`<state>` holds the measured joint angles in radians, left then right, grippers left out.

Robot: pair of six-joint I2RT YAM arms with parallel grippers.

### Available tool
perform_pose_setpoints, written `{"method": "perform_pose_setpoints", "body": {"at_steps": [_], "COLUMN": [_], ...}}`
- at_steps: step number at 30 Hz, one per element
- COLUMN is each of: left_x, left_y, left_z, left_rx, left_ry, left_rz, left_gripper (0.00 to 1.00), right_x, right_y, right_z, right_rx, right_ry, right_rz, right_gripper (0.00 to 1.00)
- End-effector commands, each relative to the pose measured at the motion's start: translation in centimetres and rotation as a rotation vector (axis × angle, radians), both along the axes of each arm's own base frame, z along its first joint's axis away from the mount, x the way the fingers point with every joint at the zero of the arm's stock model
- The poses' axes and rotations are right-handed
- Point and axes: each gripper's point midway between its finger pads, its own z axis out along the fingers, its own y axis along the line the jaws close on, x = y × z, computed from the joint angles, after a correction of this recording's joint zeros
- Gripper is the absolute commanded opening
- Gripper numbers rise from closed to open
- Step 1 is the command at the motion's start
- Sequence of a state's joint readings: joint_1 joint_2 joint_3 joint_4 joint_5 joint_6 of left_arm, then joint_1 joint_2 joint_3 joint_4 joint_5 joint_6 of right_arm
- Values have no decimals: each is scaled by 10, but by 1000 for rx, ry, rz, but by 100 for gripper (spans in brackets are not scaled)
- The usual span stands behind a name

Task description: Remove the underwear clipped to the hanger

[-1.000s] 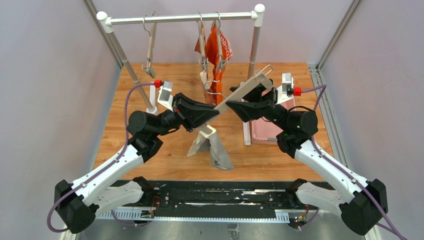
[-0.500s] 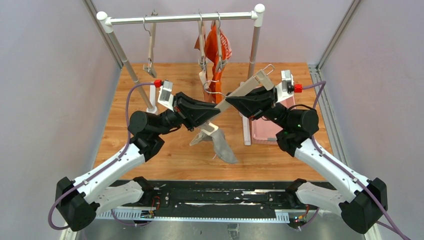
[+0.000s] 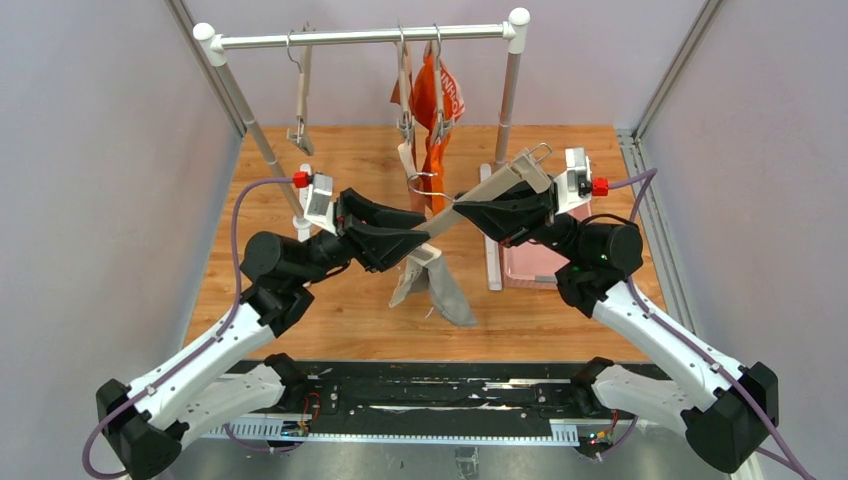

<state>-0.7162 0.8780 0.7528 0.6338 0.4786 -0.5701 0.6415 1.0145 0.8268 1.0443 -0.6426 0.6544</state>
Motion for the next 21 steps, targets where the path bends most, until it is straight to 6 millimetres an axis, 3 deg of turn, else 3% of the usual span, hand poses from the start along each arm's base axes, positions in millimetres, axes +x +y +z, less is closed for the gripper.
{"method": "perform_pose_setpoints", "body": {"at_steps": [1,9,16,19,21], "left_x": [3,-5,-15,-16,-18], "left_y": [13,8,3,3,3], "left_z": [-11,-26,-35,-37,-37], "left_rx": [60,128,158,160,163], "left_ry": [-24,-33,-45,-46,-51], "left_rz": [102,52,-15,-18,-26], "left_gripper": [50,67,70,62,45], "right_x": [-29,-37,-38,-37,-35], "right_y": [-11,-15,-15,-14,-13], "right_z": [29,34,34,32,32], "right_rx": [58,70,72,70,68], "right_ry": [-112,-117,-106,-103,-99], "right_rz": [33,37,38,36,34], "right_gripper": [1,0,0,1,1]}}
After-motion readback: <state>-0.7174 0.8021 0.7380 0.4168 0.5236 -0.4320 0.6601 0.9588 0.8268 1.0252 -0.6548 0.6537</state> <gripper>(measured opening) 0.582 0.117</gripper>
